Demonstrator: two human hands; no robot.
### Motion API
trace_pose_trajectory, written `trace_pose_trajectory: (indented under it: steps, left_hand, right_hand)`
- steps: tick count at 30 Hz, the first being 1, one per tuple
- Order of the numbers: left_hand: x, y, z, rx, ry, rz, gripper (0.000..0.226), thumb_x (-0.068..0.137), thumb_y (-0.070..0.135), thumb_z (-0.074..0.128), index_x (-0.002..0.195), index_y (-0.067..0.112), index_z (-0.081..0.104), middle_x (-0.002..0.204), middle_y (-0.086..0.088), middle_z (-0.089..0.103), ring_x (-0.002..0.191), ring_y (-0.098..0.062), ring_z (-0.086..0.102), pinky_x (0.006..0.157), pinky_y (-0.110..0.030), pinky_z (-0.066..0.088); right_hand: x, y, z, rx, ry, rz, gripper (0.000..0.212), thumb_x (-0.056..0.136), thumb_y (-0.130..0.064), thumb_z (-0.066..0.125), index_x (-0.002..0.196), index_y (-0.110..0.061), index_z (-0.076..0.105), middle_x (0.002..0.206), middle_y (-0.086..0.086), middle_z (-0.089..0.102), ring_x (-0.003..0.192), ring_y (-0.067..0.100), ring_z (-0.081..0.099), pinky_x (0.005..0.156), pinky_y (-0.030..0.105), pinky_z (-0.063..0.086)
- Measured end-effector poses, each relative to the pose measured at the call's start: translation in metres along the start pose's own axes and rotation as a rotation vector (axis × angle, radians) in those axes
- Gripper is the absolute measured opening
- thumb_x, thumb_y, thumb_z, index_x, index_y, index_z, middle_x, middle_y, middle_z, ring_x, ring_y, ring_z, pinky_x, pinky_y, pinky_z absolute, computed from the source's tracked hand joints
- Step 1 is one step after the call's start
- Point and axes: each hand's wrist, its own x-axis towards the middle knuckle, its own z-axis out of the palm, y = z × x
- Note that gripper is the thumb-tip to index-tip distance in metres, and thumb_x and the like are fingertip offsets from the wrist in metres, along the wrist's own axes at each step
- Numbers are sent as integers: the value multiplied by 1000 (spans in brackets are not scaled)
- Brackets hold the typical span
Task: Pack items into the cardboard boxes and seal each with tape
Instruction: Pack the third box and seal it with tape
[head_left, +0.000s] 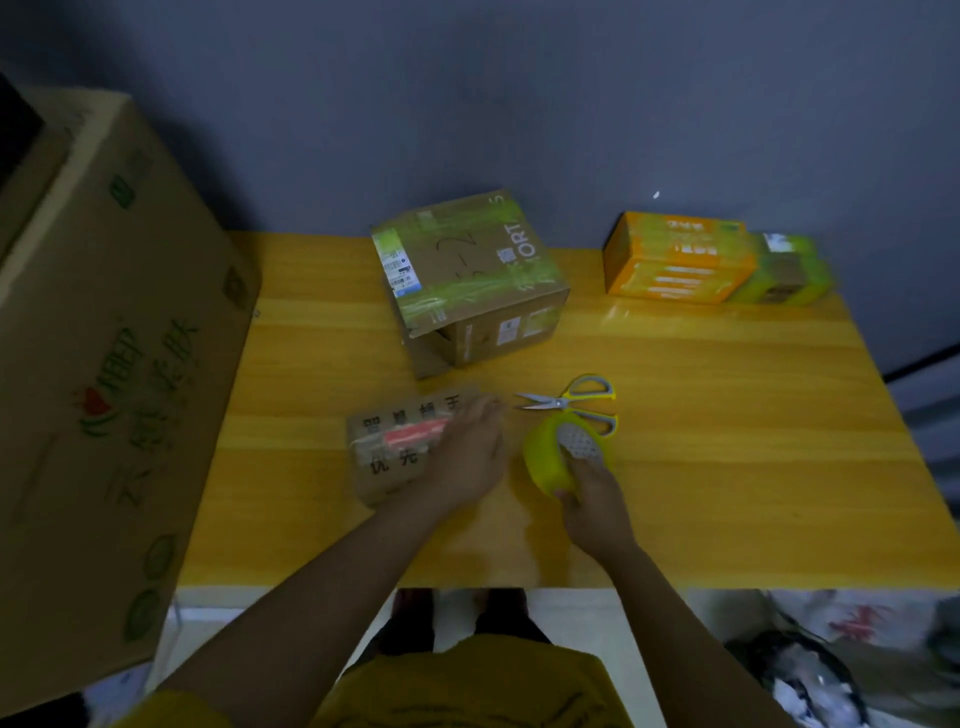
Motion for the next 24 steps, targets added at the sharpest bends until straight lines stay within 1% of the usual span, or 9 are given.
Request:
trace_pose_trajectory:
  steps: [2,4,7,9,12,14,18,21,24]
  left_hand:
    - [11,20,-5,-185,-68,-71,47,105,20,30,151,12,25,159,-4,18,146,-19,15,113,-25,14]
    - [24,35,-11,-375,-80,-137,46,105,28,30,150,16,30,158,-3,24,143,-21,24,114,-31,22]
    - [34,49,-19,-439,73,-122,36,104,27,36,135,16,50,141,-5,46,127,-22,46,102,-35,40]
    - [32,57,-24,-371,197,-65,32,103,22,41,128,12,56,128,-7,51,117,-22,51,96,-32,43]
    - [28,66,-33,-246,318,26,29,101,15,44,125,8,59,125,-11,55,115,-23,52,95,-30,42]
    - [29,69,-41,-225,395,45,24,99,8,45,115,5,63,119,-13,61,112,-25,55,86,-26,41]
    - [27,71,-60,-342,422,-101,20,96,1,49,108,1,65,110,-12,66,101,-20,58,79,-25,43]
    - [26,68,-71,-321,425,-187,17,95,14,56,100,7,71,107,-8,70,97,-19,61,81,-29,47]
    - [22,69,-80,-351,483,-219,15,92,19,63,91,9,74,99,-9,73,92,-20,65,80,-31,50]
  right_hand:
    - [-5,-5,-21,119,-25,-59,51,85,-17,56,132,2,52,132,23,54,125,38,49,103,38,36]
    - [-3,-10,-41,142,-16,-144,50,87,-22,52,131,3,51,133,21,52,127,34,46,101,26,30]
    - [2,-22,-68,192,35,-260,44,87,-18,53,126,4,54,127,20,54,121,28,47,94,16,28]
    - [9,-24,-80,227,37,-305,42,87,-18,53,125,-1,55,126,15,54,119,25,46,91,19,31]
    - [19,-20,-87,212,15,-354,44,92,-31,51,124,-1,55,122,15,54,114,26,48,87,22,32]
    - [24,-19,-90,197,5,-384,46,93,-33,51,125,0,55,122,16,54,113,22,45,87,21,31]
    - [25,-25,-100,178,18,-480,40,90,-21,51,124,1,54,120,14,52,112,20,41,90,26,34]
    - [28,-31,-108,197,27,-500,40,92,-22,49,126,-2,53,124,12,50,118,26,44,94,38,42]
    - [33,-36,-114,176,48,-543,38,91,-19,50,122,1,54,118,12,51,112,29,47,88,32,38]
